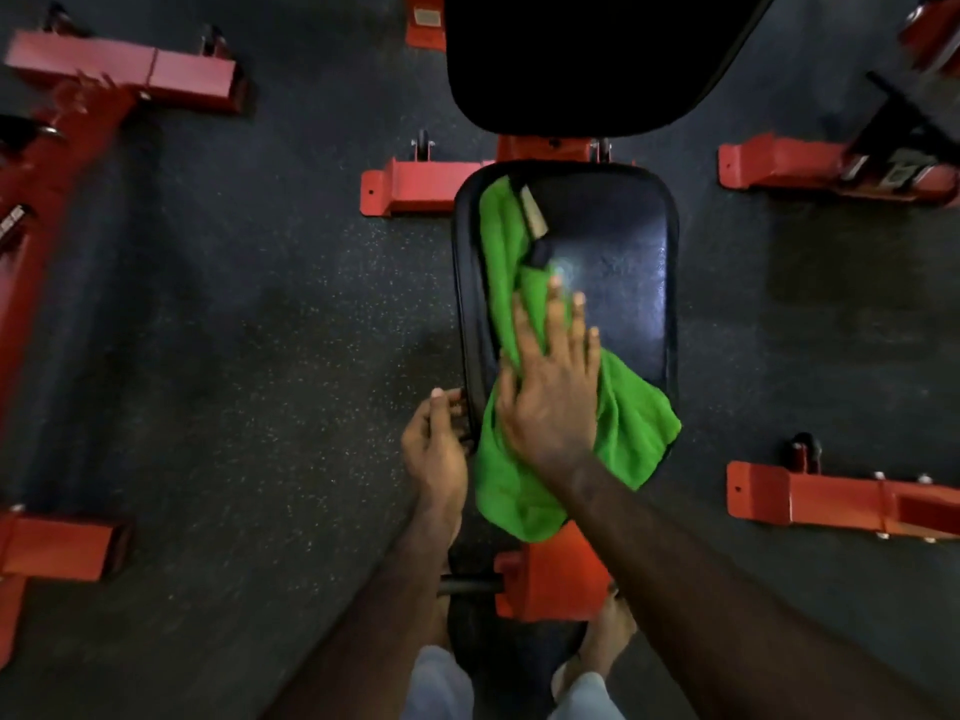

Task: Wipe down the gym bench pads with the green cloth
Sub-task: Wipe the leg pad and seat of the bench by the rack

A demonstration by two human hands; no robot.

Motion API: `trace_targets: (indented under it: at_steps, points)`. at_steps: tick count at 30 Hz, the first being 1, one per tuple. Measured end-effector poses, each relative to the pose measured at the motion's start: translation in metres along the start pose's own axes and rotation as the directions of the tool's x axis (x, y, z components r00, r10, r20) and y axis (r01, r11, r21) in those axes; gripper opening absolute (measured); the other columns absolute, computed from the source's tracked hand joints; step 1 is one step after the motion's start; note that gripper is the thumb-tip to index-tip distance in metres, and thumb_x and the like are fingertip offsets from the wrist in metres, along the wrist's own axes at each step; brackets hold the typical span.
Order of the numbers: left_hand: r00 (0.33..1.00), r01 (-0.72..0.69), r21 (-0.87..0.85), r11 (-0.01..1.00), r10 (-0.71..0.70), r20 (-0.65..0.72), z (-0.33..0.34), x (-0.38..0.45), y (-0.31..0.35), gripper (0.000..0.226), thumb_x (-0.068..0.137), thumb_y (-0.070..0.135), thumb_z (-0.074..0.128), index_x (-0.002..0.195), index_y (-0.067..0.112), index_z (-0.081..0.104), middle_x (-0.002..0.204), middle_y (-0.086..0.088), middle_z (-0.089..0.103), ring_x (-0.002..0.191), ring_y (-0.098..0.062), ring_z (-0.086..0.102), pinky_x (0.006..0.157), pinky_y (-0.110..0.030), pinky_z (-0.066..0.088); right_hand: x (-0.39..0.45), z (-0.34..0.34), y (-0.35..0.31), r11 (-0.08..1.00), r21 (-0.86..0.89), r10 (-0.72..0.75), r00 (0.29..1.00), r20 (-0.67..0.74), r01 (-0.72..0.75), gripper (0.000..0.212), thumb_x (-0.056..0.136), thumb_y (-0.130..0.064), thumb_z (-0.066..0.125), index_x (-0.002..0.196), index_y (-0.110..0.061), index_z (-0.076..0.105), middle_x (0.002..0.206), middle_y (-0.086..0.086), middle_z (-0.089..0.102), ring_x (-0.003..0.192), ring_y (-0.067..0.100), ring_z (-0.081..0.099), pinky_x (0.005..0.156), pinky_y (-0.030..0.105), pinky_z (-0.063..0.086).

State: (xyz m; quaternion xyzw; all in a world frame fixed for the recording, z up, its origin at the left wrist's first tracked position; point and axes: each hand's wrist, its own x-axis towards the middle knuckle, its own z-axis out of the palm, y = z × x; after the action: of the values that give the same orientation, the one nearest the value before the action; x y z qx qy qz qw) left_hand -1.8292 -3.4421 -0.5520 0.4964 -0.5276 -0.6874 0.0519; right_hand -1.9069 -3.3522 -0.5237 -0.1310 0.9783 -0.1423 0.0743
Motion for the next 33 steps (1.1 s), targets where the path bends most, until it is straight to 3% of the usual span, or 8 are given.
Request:
trace_targets:
  at_steps: [5, 8, 11, 18, 24, 27, 30, 33]
  points:
    - [0.996, -0.062, 0.017, 0.998, 0.063, -0.058, 0.0, 0.009, 0.0, 0.022, 0.104, 0.017, 0.052, 0.097, 0.017, 0.073, 0.094, 0.002, 0.075, 0.087, -0.017, 0.065, 0.076, -0.033, 0.055, -0.022, -0.011, 0.037, 0.832, -0.131, -0.512, 0.836, 0.196, 0.54, 0.074, 0.092, -0.041, 0.046, 0.163, -0.036, 0.025, 0.175, 0.001, 0.003, 0.161, 0.029, 0.006, 0.129, 0.051, 0.011]
    - [0.997, -0.066, 0.041, 0.997, 0.068, -0.03, 0.004, 0.006, 0.005, 0.023, 0.104, 0.022, 0.056, 0.094, 0.018, 0.075, 0.087, -0.004, 0.073, 0.078, -0.016, 0.064, 0.067, -0.033, 0.052, 0.01, -0.017, 0.052, 0.974, -0.125, -0.189, 0.981, 0.03, 0.192, 0.075, 0.092, -0.041, 0.043, 0.164, -0.034, 0.023, 0.174, 0.006, 0.012, 0.159, 0.032, 0.013, 0.127, 0.055, 0.019]
    - [0.986, -0.143, 0.03, 0.989, 0.145, -0.08, 0.006, 0.004, 0.009, 0.024, 0.107, 0.018, 0.051, 0.104, 0.013, 0.075, 0.098, -0.012, 0.075, 0.082, -0.019, 0.066, 0.068, -0.034, 0.054, 0.027, -0.013, 0.027, 0.977, 0.033, 0.213, 0.973, -0.092, -0.211, 0.072, 0.094, -0.04, 0.042, 0.163, -0.026, 0.028, 0.173, 0.012, 0.012, 0.159, 0.035, 0.013, 0.127, 0.056, 0.018]
    - [0.938, -0.298, 0.224, 0.928, 0.328, -0.111, 0.028, -0.006, 0.018, 0.049, 0.09, 0.049, 0.057, 0.124, 0.015, 0.066, 0.111, -0.001, 0.067, 0.098, -0.019, 0.067, 0.092, -0.044, 0.056, -0.014, -0.014, 0.035, 0.932, -0.086, -0.34, 0.931, 0.136, 0.352, 0.077, 0.09, -0.04, 0.043, 0.164, -0.035, 0.023, 0.175, 0.003, 0.002, 0.161, 0.028, 0.004, 0.129, 0.049, 0.014]
    - [0.847, -0.487, 0.446, 0.751, 0.53, 0.032, 0.05, -0.004, 0.033, 0.047, 0.091, 0.044, 0.056, 0.13, 0.02, 0.065, 0.13, -0.004, 0.058, 0.123, -0.021, 0.053, 0.106, -0.036, 0.042, 0.029, -0.019, 0.039, 0.973, -0.014, 0.228, 0.968, -0.1, -0.231, 0.073, 0.092, -0.039, 0.044, 0.162, -0.02, 0.032, 0.173, 0.013, 0.009, 0.159, 0.036, 0.011, 0.124, 0.06, 0.023]
    - [0.804, -0.536, 0.503, 0.678, 0.592, 0.059, 0.061, 0.005, 0.04, 0.047, 0.093, 0.039, 0.057, 0.134, 0.016, 0.062, 0.136, -0.006, 0.058, 0.128, -0.022, 0.051, 0.107, -0.026, 0.033, 0.007, -0.008, 0.025, 0.999, -0.042, -0.003, 0.999, -0.041, 0.001, 0.064, 0.102, -0.038, 0.04, 0.162, -0.017, 0.031, 0.175, 0.006, 0.0, 0.16, 0.034, -0.002, 0.126, 0.059, 0.015]
    - [0.841, -0.465, 0.542, 0.7, 0.541, 0.022, 0.078, 0.009, 0.046, 0.054, 0.093, 0.042, 0.055, 0.137, 0.011, 0.057, 0.144, -0.011, 0.054, 0.133, -0.029, 0.049, 0.111, -0.04, 0.037, -0.029, -0.012, 0.043, 0.954, -0.055, -0.289, 0.954, 0.075, 0.294, 0.077, 0.096, -0.037, 0.047, 0.166, -0.022, 0.019, 0.175, 0.0, -0.004, 0.161, 0.027, -0.005, 0.128, 0.054, 0.013]
    - [0.813, -0.497, 0.571, 0.653, 0.58, 0.045, 0.093, 0.011, 0.052, 0.055, 0.092, 0.043, 0.058, 0.137, 0.011, 0.057, 0.15, -0.013, 0.049, 0.138, -0.032, 0.046, 0.112, -0.047, 0.038, -0.019, -0.021, 0.075, 0.985, -0.138, -0.105, 0.994, 0.01, 0.105, 0.082, 0.087, -0.034, 0.049, 0.165, -0.024, 0.024, 0.174, 0.006, 0.006, 0.16, 0.03, 0.009, 0.127, 0.054, 0.018]
